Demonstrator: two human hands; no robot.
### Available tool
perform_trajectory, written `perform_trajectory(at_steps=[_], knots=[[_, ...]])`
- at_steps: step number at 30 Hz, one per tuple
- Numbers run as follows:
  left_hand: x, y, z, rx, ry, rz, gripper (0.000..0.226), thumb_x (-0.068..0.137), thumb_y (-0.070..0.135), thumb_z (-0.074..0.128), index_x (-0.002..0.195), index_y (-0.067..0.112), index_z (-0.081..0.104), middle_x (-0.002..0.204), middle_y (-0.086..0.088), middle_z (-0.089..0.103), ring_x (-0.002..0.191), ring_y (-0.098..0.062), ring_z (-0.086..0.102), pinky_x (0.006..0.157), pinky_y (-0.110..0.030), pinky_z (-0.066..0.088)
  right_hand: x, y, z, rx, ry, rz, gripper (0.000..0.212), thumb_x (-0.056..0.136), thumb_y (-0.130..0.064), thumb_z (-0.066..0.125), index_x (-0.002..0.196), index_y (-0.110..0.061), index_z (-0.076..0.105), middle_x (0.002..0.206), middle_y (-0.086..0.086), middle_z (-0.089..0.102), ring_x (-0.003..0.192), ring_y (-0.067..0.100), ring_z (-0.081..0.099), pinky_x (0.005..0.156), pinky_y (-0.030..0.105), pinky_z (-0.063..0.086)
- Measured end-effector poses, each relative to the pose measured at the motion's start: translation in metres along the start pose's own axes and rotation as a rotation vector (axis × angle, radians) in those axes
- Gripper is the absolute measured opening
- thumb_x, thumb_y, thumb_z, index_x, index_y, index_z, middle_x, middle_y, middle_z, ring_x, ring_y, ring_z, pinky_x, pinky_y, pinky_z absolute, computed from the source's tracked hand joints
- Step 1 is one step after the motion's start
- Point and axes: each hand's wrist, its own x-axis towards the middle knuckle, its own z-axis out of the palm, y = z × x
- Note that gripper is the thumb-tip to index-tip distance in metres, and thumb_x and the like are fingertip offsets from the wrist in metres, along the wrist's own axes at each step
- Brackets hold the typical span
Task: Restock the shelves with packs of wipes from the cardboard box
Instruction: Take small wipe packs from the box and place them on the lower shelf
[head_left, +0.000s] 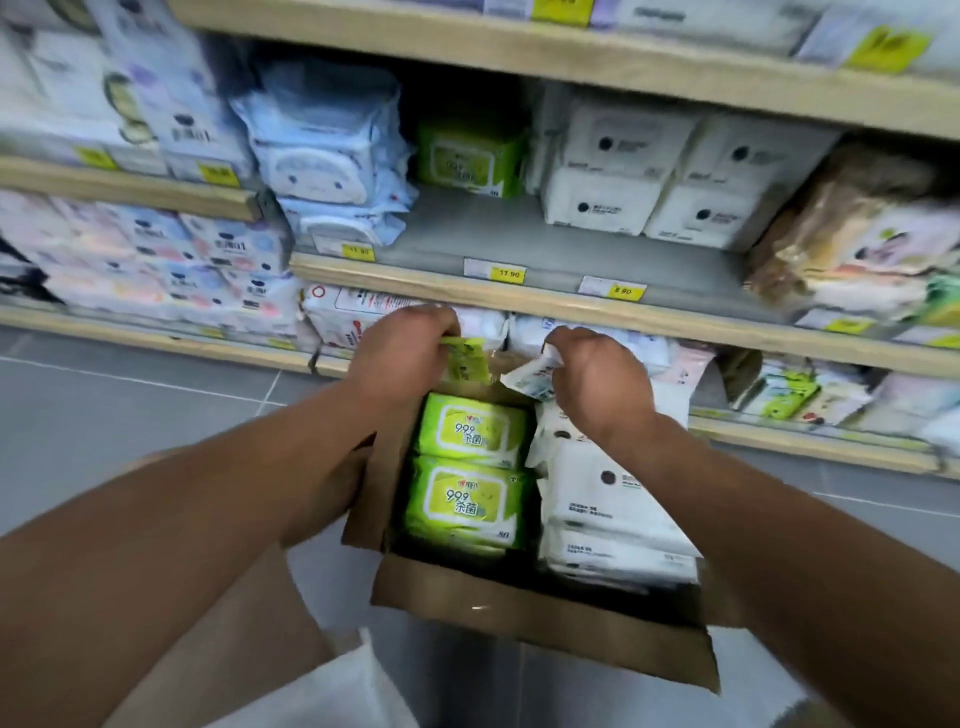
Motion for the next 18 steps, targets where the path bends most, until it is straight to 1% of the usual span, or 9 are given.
perform_trajectory(at_steps=[3, 6, 9, 12, 18], knots=[[0.003, 0.038, -0.016, 0.005, 0.055, 0.057, 0.020, 0.080, 0.009, 0.059, 0.097, 0.018, 0.065, 0.099, -0.008, 0.067, 0.094, -0.032, 0.061, 0.075, -0.041, 0.051, -0.018, 0.019, -0.032, -0.051, 0.067, 0.047, 0.023, 0.081, -0.004, 0.052, 0.099, -0.016, 0.055, 0.102, 0.010, 0.062, 0.093, 0.035, 0.060, 0.063, 0.033, 0.040], [0.008, 0.077, -0.025, -0.001, 0.094, 0.121, 0.016, 0.081, 0.012, 0.059, 0.095, 0.020, 0.064, 0.098, -0.005, 0.067, 0.094, -0.030, 0.060, 0.073, -0.038, 0.049, -0.036, 0.044, -0.061, -0.058, 0.120, 0.117, 0.022, 0.082, -0.004, 0.051, 0.100, -0.017, 0.054, 0.105, 0.011, 0.062, 0.095, 0.036, 0.060, 0.064, 0.031, 0.034], [0.011, 0.114, -0.030, -0.031, 0.123, 0.205, 0.015, 0.081, 0.012, 0.060, 0.093, 0.020, 0.063, 0.096, -0.003, 0.067, 0.092, -0.028, 0.060, 0.074, -0.039, 0.049, -0.057, 0.068, -0.082, -0.077, 0.182, 0.162, 0.023, 0.083, -0.003, 0.051, 0.102, -0.016, 0.056, 0.105, 0.012, 0.063, 0.094, 0.035, 0.060, 0.063, 0.031, 0.035], [0.015, 0.150, -0.030, -0.045, 0.145, 0.255, 0.016, 0.081, 0.011, 0.060, 0.094, 0.020, 0.064, 0.093, -0.002, 0.067, 0.090, -0.027, 0.059, 0.071, -0.036, 0.047, -0.076, 0.093, -0.097, -0.088, 0.203, 0.208, 0.024, 0.083, -0.003, 0.051, 0.102, -0.016, 0.056, 0.105, 0.011, 0.063, 0.092, 0.035, 0.060, 0.062, 0.033, 0.036], [0.029, 0.216, -0.014, -0.086, 0.132, 0.370, 0.012, 0.081, 0.013, 0.059, 0.090, 0.021, 0.061, 0.089, 0.001, 0.066, 0.086, -0.025, 0.058, 0.069, -0.036, 0.048, -0.110, 0.153, -0.116, -0.107, 0.237, 0.323, 0.021, 0.080, -0.002, 0.053, 0.098, -0.014, 0.056, 0.100, 0.013, 0.063, 0.088, 0.035, 0.061, 0.060, 0.032, 0.037]])
